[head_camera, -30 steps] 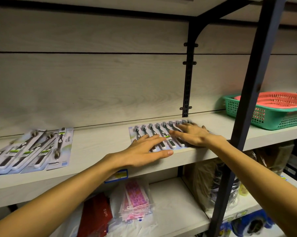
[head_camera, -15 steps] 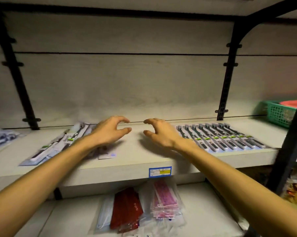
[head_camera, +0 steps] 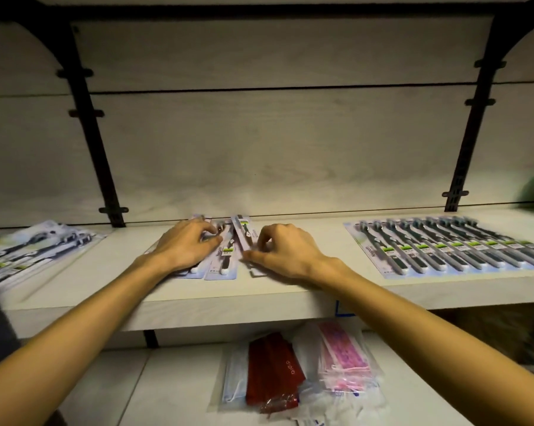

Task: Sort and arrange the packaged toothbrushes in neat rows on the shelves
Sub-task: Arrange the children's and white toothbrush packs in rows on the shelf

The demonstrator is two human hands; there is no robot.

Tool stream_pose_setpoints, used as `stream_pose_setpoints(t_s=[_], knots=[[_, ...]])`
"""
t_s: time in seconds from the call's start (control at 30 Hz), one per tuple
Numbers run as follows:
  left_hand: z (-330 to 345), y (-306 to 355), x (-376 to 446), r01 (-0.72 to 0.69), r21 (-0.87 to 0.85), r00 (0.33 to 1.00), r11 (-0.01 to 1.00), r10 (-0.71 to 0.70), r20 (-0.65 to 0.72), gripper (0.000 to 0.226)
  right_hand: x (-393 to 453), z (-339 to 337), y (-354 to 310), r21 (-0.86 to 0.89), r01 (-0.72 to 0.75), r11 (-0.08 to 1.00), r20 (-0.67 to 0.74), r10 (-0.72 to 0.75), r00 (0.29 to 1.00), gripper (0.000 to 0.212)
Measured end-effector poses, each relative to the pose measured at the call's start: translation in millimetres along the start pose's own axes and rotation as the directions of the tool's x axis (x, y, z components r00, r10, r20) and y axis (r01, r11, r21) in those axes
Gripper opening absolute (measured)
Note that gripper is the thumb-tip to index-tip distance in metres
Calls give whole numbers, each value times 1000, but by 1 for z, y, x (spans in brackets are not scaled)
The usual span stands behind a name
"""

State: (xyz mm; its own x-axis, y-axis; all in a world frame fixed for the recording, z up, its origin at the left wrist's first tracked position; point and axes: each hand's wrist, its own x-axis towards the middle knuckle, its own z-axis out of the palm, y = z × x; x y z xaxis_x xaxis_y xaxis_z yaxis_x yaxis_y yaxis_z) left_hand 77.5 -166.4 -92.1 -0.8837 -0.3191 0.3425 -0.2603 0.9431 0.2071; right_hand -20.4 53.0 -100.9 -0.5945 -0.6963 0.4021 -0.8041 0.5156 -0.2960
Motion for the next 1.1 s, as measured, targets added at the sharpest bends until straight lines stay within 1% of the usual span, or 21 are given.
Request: stream_pose_setpoints(t_s=[0.07, 0.17, 0.2, 0.27, 0.33, 0.4, 0.47, 0.5, 0.57, 0.63, 0.7, 0.8, 0.87, 0.9, 0.97, 1.03, 1.1], knots=[[1, -1, 4, 4, -30, 1000, 1000, -3, 11, 36, -3, -8, 13, 29, -48, 998, 13, 48, 999, 45], [1, -2, 12, 64, -156, 998, 986, -63, 12, 31, -5, -30, 43, 81, -113, 990, -29, 116, 993, 29], [0, -2, 14, 87, -188, 996, 978, -86, 14, 30, -4, -39, 54, 99, -116, 988, -30, 119, 992, 25], [-2, -2, 21, 113, -193, 994, 975, -113, 15, 27, -1, -58, 75, 103, -79, 992, 14, 78, 997, 19], [-4, -3, 30, 125, -174, 992, 977, -125, 9, 23, 2, -74, 93, -1, -31, 1000, 95, 31, 995, 16], [-4, -4, 36, 151, -159, 987, 976, -157, -30, 28, 8, -87, 110, -123, 0, 992, 185, 23, 983, 13], [-4, -6, 41, 174, -128, 980, 976, -184, -70, 30, 15, -97, 128, -139, -27, 990, 258, 62, 964, 13], [-3, -6, 43, 160, -115, 984, 980, -168, -60, 30, 19, -100, 135, -128, -54, 990, 288, 89, 953, 15], [1, -4, 48, 85, -88, 996, 992, -87, -12, 30, 28, -103, 143, -128, -101, 987, 339, 139, 931, 19], [5, 0, 53, -11, -41, 1000, 999, 12, 16, 36, 39, -102, 141, -152, -125, 980, 363, 173, 915, 22], [8, 5, 56, -81, -5, 994, 997, 81, 75, 44, 51, -96, 128, -149, -124, 981, 375, 172, 911, 25], [10, 8, 63, -127, 41, 971, 991, 116, 210, 47, 67, -75, 99, -138, -113, 984, 417, 161, 895, 29], [10, 8, 69, -133, 56, 967, 990, 117, 225, 45, 75, -58, 81, -178, -122, 976, 438, 189, 879, 22], [9, 8, 72, -126, 46, 969, 991, 113, 218, 44, 78, -51, 74, -203, -128, 971, 426, 205, 881, 23], [10, 8, 77, -116, 47, 971, 992, 103, 217, 45, 85, -37, 66, -209, -128, 970, 366, 199, 909, 29], [11, 9, 82, -121, 82, 967, 989, 99, 234, 49, 87, -23, 63, -179, -98, 979, 276, 145, 950, 28], [12, 9, 87, -123, 68, 963, 990, 103, 247, 47, 85, -8, 64, -123, -73, 990, 181, 95, 979, 31]])
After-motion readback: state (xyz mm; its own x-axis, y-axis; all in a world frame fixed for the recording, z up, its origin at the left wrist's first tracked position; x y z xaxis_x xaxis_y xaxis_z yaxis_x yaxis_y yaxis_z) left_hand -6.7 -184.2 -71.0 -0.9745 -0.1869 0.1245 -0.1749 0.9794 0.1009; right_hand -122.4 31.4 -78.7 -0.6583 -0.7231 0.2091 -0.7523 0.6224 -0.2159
